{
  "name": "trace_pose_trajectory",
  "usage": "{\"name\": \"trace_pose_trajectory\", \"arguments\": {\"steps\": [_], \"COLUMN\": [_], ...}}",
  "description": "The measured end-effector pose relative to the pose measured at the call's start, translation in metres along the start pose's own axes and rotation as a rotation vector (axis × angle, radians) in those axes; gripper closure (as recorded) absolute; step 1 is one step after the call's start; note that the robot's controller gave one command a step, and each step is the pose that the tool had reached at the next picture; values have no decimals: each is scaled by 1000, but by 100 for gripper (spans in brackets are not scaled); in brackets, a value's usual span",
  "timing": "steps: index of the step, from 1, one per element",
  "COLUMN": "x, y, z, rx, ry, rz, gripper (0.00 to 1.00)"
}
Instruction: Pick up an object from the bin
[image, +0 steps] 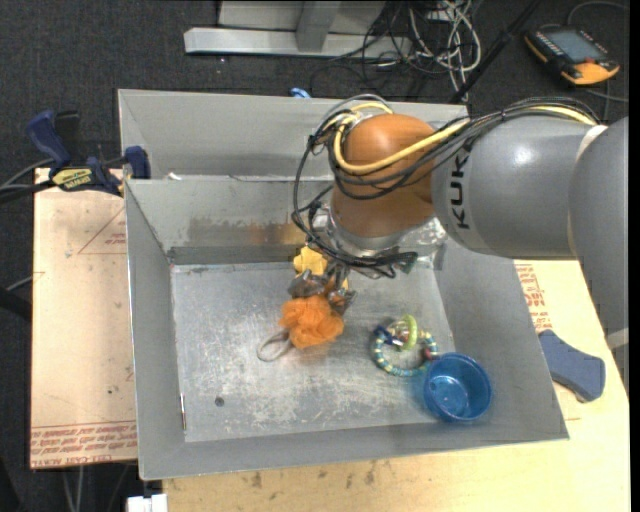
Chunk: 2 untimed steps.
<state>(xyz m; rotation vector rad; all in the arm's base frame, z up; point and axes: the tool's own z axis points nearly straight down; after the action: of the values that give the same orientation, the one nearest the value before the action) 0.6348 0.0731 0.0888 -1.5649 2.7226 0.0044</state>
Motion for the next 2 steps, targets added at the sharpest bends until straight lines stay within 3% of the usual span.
{"name": "trace_pose_trajectory", "arguments": {"steps": [2], "x": [-1], "y": [0], "z": [-23], "rx": [3], "ry": [-2], "rz": [2], "gripper": [100]}}
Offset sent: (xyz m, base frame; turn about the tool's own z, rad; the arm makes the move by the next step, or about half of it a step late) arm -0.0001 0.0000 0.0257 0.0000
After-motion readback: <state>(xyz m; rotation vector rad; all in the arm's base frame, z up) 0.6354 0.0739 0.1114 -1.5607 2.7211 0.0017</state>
